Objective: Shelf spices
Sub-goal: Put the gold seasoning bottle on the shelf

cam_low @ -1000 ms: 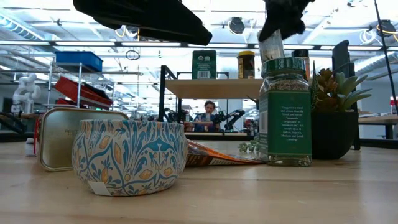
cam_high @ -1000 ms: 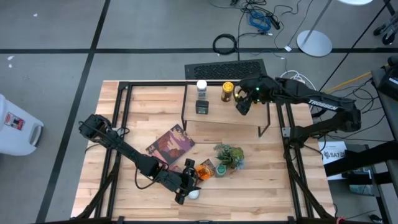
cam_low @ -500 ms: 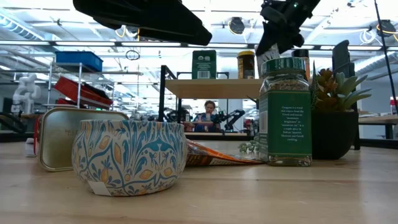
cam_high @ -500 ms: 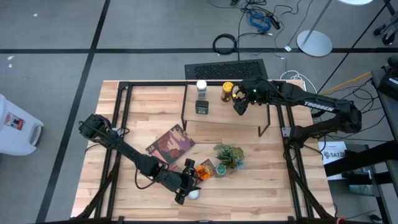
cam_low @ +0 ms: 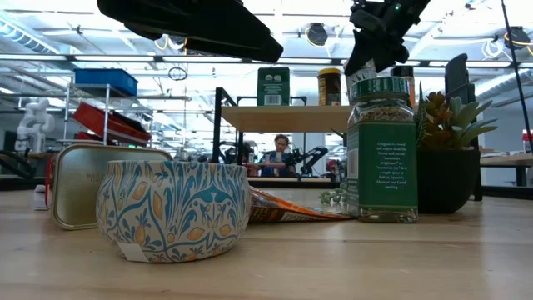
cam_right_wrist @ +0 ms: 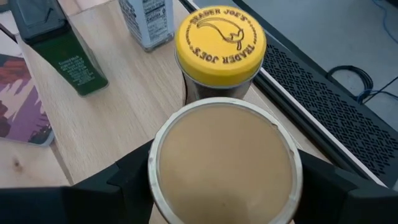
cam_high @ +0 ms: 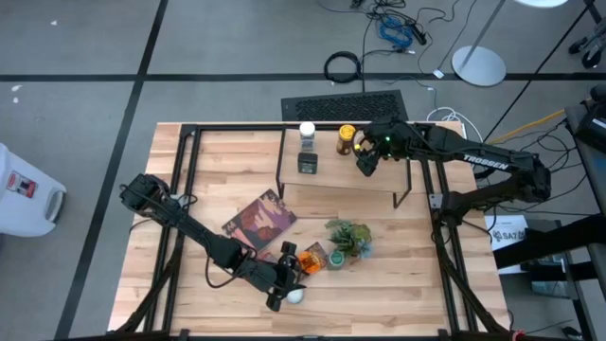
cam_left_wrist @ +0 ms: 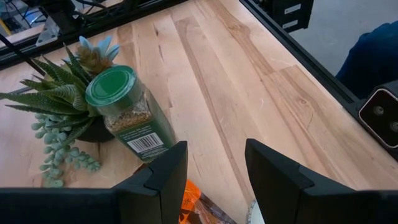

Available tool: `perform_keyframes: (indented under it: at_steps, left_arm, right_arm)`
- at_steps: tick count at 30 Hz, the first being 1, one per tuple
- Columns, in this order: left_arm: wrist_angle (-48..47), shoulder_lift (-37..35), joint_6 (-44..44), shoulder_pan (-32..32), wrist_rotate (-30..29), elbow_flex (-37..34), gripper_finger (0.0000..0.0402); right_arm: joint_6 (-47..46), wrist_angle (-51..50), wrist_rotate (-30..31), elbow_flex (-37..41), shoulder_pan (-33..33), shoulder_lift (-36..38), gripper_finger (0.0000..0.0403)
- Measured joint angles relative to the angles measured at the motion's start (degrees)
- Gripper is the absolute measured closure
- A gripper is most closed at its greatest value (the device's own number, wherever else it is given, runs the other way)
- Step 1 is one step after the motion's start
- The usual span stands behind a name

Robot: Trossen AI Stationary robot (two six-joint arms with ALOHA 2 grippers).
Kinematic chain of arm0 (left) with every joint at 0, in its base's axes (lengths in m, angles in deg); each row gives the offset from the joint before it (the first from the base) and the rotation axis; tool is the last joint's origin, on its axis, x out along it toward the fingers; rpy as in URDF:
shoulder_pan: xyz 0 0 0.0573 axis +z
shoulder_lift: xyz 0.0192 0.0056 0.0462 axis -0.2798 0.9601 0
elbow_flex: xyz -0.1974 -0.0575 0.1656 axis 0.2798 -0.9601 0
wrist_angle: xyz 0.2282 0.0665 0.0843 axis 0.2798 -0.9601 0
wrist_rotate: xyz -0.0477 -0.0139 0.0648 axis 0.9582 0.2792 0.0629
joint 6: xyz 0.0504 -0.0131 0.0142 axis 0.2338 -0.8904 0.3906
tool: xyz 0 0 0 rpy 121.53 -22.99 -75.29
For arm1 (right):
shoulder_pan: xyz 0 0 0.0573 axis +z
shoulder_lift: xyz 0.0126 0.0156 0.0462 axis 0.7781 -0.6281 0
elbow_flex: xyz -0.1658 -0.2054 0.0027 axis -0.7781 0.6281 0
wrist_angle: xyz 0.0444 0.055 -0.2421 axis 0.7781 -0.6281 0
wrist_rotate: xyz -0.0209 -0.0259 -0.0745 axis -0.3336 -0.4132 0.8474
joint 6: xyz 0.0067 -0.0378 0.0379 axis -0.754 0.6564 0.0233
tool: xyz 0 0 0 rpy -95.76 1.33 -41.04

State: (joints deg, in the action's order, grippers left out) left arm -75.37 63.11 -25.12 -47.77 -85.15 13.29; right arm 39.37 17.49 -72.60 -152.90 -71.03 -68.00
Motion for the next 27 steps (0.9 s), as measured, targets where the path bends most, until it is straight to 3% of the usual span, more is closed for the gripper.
perform_keyframes:
  at_steps: [8, 16, 27]
  left_arm:
    - [-0.4, -0.01, -0.56, 0.0, 0.0, 0.0, 0.023]
    - [-1.1, -0.02, -0.58, 0.0, -0.01, 0.0, 0.023]
    - [-1.14, -0.02, -0.58, 0.0, -0.01, 0.0, 0.023]
  right_arm:
    - [-0.08, -0.85, 0.05, 0.0, 0.17, 0.02, 0.0125]
    - [0.17, -1.34, -0.28, 0.0, 0.24, 0.56, 0.0094]
    - [-0.02, -1.47, -0.03, 0.0, 0.24, 6.92, 0.0087]
